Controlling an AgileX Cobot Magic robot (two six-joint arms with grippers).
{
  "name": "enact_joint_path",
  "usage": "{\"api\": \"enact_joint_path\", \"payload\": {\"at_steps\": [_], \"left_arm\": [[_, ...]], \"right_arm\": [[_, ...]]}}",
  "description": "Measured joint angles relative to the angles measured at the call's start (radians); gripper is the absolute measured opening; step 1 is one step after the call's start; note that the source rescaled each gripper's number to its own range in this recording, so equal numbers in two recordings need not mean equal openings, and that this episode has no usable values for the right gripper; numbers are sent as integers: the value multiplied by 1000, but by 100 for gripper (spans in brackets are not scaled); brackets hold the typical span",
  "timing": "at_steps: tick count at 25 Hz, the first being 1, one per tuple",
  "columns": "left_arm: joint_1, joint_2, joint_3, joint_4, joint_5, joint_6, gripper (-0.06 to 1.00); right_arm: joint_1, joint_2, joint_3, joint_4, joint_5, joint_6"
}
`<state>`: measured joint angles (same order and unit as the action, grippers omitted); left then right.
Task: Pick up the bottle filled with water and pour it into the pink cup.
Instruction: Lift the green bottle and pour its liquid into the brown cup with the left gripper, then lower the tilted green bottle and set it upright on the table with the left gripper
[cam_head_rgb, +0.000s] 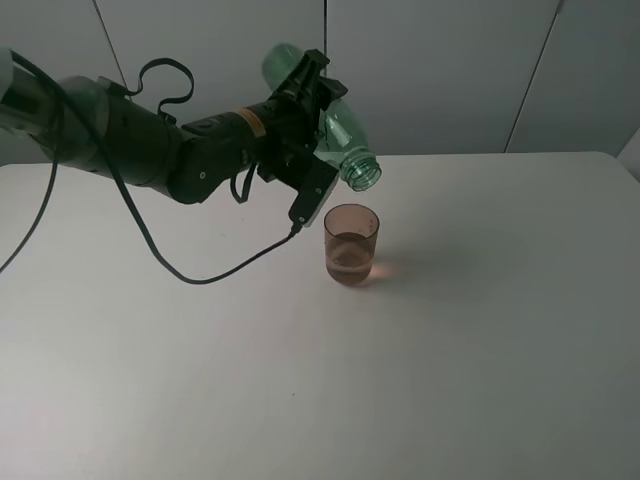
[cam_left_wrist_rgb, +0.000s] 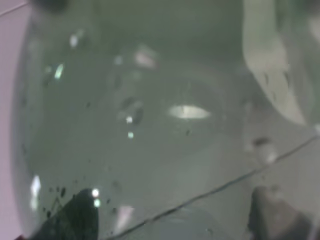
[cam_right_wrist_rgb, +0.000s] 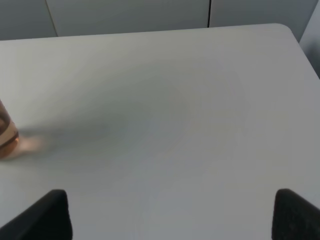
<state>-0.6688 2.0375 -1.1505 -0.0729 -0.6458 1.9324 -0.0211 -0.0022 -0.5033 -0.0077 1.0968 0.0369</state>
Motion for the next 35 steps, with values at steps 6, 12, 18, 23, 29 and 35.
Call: {"api": "enact_joint_path", "payload": {"at_steps": [6, 12, 18, 23, 29, 35], "left_arm": [[-12, -55, 53, -127, 9, -148, 1], [-13, -173, 168, -327, 61, -417, 1], [-8, -215, 181, -488, 178, -642, 1], [29, -215, 181, -400, 299, -886, 0], [231, -215, 181, 257, 310, -1770, 0], [328, -215, 217, 583, 84, -2142, 0]], "right_arm": [[0, 0, 0, 0, 0, 0], [0, 0, 0, 0, 0, 0], [0, 0, 0, 0, 0, 0], [0, 0, 0, 0, 0, 0], [0, 0, 0, 0, 0, 0], [0, 0, 0, 0, 0, 0]]}}
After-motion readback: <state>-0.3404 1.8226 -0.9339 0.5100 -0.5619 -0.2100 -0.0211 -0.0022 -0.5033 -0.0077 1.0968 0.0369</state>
